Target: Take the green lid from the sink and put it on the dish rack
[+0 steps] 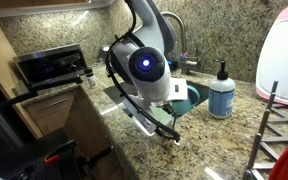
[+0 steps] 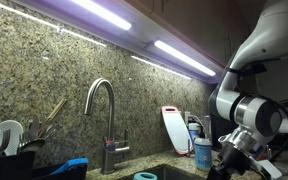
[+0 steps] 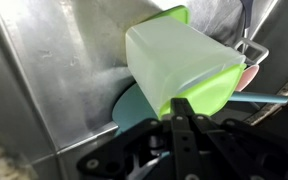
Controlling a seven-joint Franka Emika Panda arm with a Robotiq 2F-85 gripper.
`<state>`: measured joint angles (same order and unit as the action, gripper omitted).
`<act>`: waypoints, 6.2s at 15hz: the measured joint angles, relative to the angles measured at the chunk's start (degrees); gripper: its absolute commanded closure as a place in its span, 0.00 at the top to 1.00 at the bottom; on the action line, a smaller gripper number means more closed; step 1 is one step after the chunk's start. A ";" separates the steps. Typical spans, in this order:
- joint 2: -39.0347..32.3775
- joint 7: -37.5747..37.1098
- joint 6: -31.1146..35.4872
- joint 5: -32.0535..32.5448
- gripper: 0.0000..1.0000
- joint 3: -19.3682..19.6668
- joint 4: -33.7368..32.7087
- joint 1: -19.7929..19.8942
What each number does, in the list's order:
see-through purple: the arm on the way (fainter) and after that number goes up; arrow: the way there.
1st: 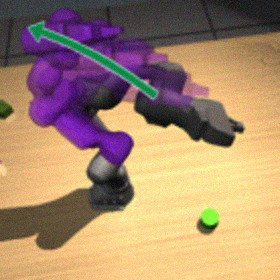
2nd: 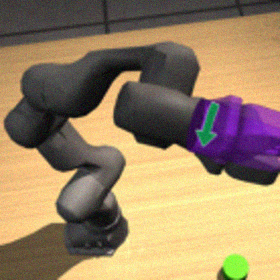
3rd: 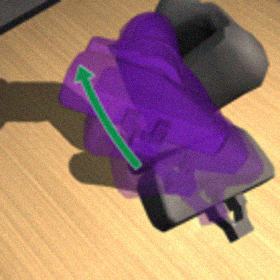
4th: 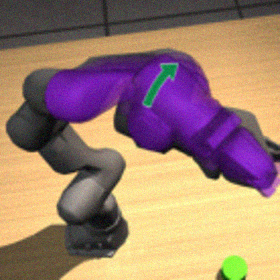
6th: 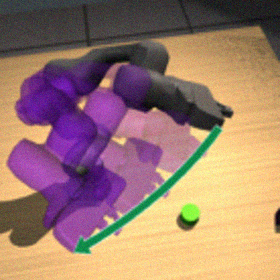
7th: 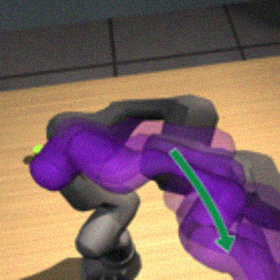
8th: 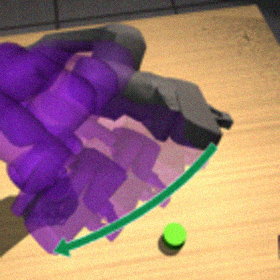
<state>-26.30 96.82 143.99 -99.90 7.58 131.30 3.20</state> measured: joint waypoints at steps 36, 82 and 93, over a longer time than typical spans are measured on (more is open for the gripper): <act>-0.46 4.18 -0.04 -1.97 0.97 -0.10 -1.62 -1.60; 6.65 12.39 1.89 -5.41 1.00 -1.03 6.98 -6.17; 15.30 13.98 3.86 -5.26 1.00 -0.94 11.12 -5.06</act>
<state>-11.00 110.80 147.85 -105.15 6.65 142.41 -1.86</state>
